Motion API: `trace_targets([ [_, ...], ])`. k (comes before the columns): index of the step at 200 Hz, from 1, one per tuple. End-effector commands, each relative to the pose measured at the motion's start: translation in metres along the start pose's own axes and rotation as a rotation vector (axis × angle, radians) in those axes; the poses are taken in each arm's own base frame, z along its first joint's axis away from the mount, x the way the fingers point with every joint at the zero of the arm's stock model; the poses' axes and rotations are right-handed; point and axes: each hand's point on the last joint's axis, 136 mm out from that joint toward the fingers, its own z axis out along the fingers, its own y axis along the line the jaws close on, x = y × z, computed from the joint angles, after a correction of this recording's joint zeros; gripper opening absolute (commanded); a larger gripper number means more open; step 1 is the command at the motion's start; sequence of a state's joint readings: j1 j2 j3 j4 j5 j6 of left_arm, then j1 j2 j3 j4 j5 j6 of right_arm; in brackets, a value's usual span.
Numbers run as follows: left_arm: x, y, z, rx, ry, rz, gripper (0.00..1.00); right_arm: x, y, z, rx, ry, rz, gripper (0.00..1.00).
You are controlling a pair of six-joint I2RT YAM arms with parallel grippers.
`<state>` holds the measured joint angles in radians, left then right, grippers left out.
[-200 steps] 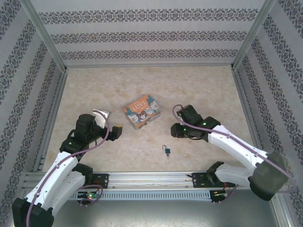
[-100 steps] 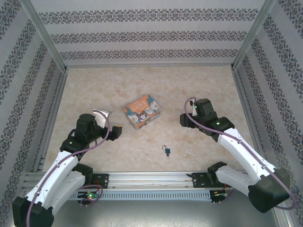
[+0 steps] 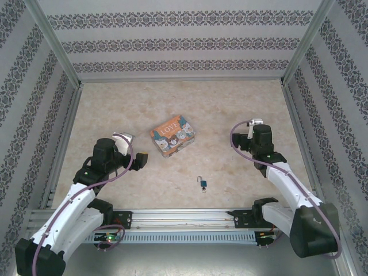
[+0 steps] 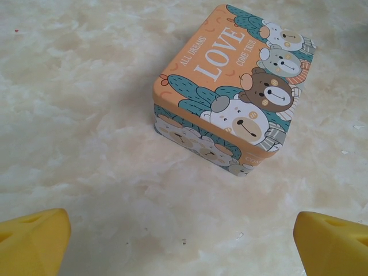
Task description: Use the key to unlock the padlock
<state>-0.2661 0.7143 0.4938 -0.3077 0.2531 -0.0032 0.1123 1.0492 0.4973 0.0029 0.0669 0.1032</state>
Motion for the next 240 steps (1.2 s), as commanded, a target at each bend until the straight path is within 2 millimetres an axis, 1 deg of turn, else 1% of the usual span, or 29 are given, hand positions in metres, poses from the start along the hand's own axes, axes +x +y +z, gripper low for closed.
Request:
trace_targets([
  [1, 0.001, 0.009, 0.000, -0.040, -0.004, -0.001, 0.99, -0.027, -0.004, 0.009, 0.001, -0.168, -0.020, 0.98],
  [9, 0.000, 0.013, 0.000, -0.066, -0.009, -0.016, 0.99, -0.026, -0.004, 0.013, -0.004, -0.184, -0.018, 0.98],
  [27, -0.002, 0.024, -0.002, -0.128, -0.014, -0.058, 0.99, -0.031, -0.004, 0.019, -0.011, -0.235, -0.018, 0.98],
  [65, -0.006, 0.058, -0.003, -0.320, -0.067, -0.155, 0.99, -0.035, -0.006, 0.032, -0.016, -0.315, -0.023, 0.99],
  [81, -0.009, 0.068, 0.000, -0.372, -0.094, -0.184, 0.99, -0.039, -0.005, 0.034, -0.025, -0.333, -0.046, 0.98],
  [86, -0.010, 0.071, 0.001, -0.388, -0.102, -0.187, 0.99, -0.037, -0.006, 0.035, -0.021, -0.327, -0.049, 0.98],
  [90, -0.010, 0.074, 0.002, -0.402, -0.106, -0.188, 0.99, -0.042, -0.006, 0.034, -0.019, -0.349, -0.053, 0.98],
  [108, -0.015, 0.085, 0.005, -0.463, -0.129, -0.157, 0.99, -0.051, -0.010, 0.033, -0.018, -0.391, -0.057, 0.98],
  [110, -0.016, 0.086, 0.005, -0.471, -0.131, -0.152, 0.99, -0.042, -0.011, 0.035, -0.019, -0.377, -0.053, 0.98],
  [112, -0.017, 0.088, 0.005, -0.480, -0.133, -0.146, 0.99, -0.040, -0.012, 0.035, -0.020, -0.375, -0.050, 0.98],
  [130, -0.021, 0.100, 0.010, -0.537, -0.136, -0.095, 0.99, -0.039, -0.019, 0.040, -0.027, -0.379, -0.015, 0.98],
  [145, -0.025, 0.106, 0.015, -0.557, -0.144, -0.061, 0.99, -0.036, -0.023, 0.046, -0.040, -0.375, 0.007, 0.98],
  [170, -0.027, 0.113, 0.027, -0.556, -0.174, -0.055, 0.99, -0.030, -0.022, 0.054, -0.059, -0.376, 0.010, 0.98],
  [179, -0.025, 0.116, 0.032, -0.555, -0.181, -0.061, 0.99, -0.027, -0.022, 0.057, -0.064, -0.369, 0.012, 0.98],
  [189, -0.022, 0.118, 0.037, -0.553, -0.186, -0.067, 0.99, -0.029, -0.022, 0.060, -0.069, -0.375, 0.017, 0.98],
  [213, -0.015, 0.124, 0.048, -0.548, -0.196, -0.074, 0.99, -0.029, -0.025, 0.061, -0.064, -0.356, 0.029, 0.98],
  [231, -0.010, 0.127, 0.056, -0.540, -0.203, -0.070, 0.99, -0.025, -0.026, 0.063, -0.057, -0.342, 0.029, 0.98],
  [240, -0.011, 0.129, 0.058, -0.538, -0.216, -0.065, 0.99, -0.025, -0.026, 0.063, -0.056, -0.341, 0.028, 0.99],
])
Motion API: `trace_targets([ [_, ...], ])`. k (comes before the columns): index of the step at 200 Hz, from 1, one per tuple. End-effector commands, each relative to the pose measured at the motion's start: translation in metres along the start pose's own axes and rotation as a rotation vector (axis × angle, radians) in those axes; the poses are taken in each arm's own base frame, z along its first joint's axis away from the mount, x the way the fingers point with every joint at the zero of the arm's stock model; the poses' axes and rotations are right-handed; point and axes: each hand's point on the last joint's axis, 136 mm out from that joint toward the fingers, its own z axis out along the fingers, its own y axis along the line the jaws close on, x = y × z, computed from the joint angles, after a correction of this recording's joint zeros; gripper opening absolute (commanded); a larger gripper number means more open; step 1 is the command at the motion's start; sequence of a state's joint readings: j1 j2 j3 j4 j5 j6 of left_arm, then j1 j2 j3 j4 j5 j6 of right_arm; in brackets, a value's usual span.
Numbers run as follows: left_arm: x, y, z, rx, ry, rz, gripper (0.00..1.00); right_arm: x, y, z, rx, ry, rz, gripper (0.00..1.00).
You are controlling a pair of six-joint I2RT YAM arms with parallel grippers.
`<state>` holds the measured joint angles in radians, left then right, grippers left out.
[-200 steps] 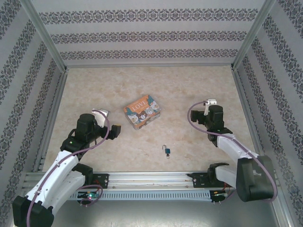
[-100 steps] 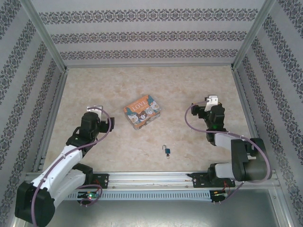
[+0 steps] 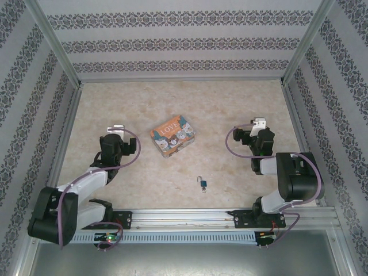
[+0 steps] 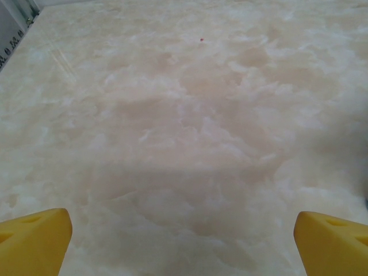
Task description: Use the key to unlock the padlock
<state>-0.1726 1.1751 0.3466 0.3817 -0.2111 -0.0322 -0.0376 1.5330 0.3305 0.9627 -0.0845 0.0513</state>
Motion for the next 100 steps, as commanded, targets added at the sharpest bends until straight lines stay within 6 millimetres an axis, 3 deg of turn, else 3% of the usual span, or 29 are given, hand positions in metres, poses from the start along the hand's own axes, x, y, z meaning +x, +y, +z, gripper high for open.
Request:
trace_targets([
  [1, -0.023, 0.002, 0.006, 0.009, -0.122, -0.015, 0.99, -0.010, 0.001, 0.001, -0.014, -0.035, 0.015, 0.98],
  [61, -0.044, -0.002, 0.025, 0.057, -0.239, 0.012, 0.99, -0.008, 0.001, 0.001, -0.009, -0.027, 0.012, 0.98],
  [100, -0.027, 0.010, 0.041, 0.038, -0.273, -0.040, 0.99, -0.006, 0.001, 0.001, -0.005, -0.021, 0.008, 0.98],
])
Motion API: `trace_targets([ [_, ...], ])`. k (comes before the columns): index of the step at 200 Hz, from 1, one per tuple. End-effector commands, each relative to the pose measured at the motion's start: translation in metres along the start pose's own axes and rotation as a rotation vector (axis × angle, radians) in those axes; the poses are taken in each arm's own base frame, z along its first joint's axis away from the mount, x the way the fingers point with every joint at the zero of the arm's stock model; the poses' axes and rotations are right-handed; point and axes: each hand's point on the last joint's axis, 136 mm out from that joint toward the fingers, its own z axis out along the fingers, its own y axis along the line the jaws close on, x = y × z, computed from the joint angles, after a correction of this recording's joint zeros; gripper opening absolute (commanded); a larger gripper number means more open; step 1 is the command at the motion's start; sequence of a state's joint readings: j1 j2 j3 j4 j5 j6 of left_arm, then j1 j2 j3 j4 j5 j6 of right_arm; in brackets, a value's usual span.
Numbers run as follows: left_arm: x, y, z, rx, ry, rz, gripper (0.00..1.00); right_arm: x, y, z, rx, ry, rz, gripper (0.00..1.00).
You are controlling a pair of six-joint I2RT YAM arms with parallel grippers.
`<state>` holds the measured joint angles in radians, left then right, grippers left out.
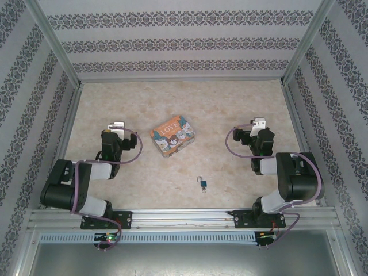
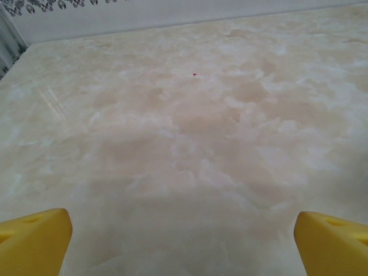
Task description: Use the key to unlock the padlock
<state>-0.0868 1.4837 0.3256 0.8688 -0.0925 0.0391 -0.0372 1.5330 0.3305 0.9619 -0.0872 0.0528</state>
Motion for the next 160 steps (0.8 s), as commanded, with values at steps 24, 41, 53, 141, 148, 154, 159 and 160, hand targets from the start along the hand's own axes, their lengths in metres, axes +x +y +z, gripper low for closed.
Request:
trace_targets([
  [24, -0.010, 0.007, 0.009, 0.013, -0.101, -0.038, 0.99, -0.017, 0.000, 0.006, 0.006, -0.041, 0.001, 0.98],
  [41, -0.010, 0.004, 0.018, 0.028, -0.061, -0.024, 0.99, -0.018, 0.000, 0.006, 0.011, -0.040, -0.003, 0.99],
  [53, -0.007, 0.012, 0.022, 0.015, -0.024, -0.063, 0.99, -0.017, 0.001, 0.006, 0.012, -0.037, -0.004, 0.98],
  [141, -0.008, 0.015, 0.022, 0.018, -0.032, -0.076, 0.99, -0.018, 0.004, 0.006, 0.039, -0.036, -0.041, 0.98],
  [148, -0.008, 0.015, 0.022, 0.019, -0.031, -0.076, 0.99, -0.017, 0.004, 0.006, 0.042, -0.036, -0.043, 0.98],
  [154, -0.008, 0.015, 0.022, 0.018, -0.032, -0.077, 0.99, -0.017, 0.005, 0.007, 0.042, -0.036, -0.043, 0.98],
  [159, -0.008, 0.015, 0.022, 0.018, -0.032, -0.076, 0.99, -0.017, 0.005, 0.007, 0.042, -0.036, -0.043, 0.98],
  [160, -0.008, 0.015, 0.022, 0.018, -0.032, -0.076, 0.99, -0.017, 0.004, 0.007, 0.043, -0.036, -0.043, 0.99],
])
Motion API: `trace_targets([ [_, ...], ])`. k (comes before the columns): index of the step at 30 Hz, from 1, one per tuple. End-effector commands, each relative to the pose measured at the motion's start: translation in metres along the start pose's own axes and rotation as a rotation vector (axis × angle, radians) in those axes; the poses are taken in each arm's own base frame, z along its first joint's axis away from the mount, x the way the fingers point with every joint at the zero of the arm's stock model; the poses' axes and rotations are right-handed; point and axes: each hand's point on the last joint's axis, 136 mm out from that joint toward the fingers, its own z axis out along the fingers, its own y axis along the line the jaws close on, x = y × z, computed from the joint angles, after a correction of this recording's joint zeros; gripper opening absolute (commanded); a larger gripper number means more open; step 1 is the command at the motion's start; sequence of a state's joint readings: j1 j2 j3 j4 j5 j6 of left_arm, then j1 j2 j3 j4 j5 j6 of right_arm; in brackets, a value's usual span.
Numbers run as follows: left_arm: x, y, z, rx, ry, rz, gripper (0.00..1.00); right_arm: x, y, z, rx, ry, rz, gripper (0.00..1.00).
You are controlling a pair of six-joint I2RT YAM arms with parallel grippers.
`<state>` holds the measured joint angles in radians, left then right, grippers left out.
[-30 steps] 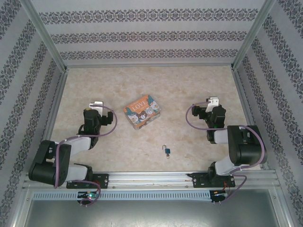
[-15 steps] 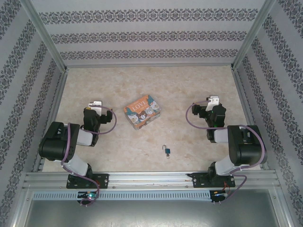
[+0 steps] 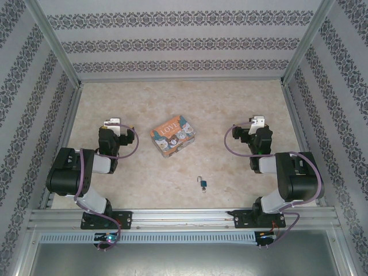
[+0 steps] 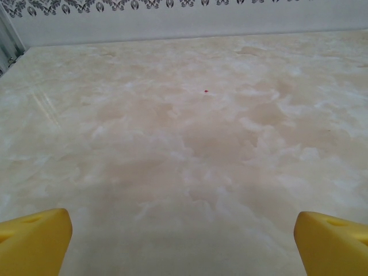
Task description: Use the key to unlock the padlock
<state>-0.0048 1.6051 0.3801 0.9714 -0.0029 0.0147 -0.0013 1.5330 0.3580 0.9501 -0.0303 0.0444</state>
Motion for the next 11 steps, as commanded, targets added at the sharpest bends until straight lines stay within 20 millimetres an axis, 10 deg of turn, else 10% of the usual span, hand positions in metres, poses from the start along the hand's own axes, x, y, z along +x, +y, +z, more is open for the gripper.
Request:
trace_targets([
  [1, -0.0022, 0.0008, 0.0001, 0.006, 0.001, -0.019, 0.99, -0.0083, -0.0002, 0.0022, 0.020, -0.020, -0.023, 0.99],
  [11, -0.0022, 0.0008, 0.0002, 0.007, 0.001, -0.020, 0.99, -0.0084, -0.0003, 0.0026, 0.023, -0.018, -0.024, 0.99],
])
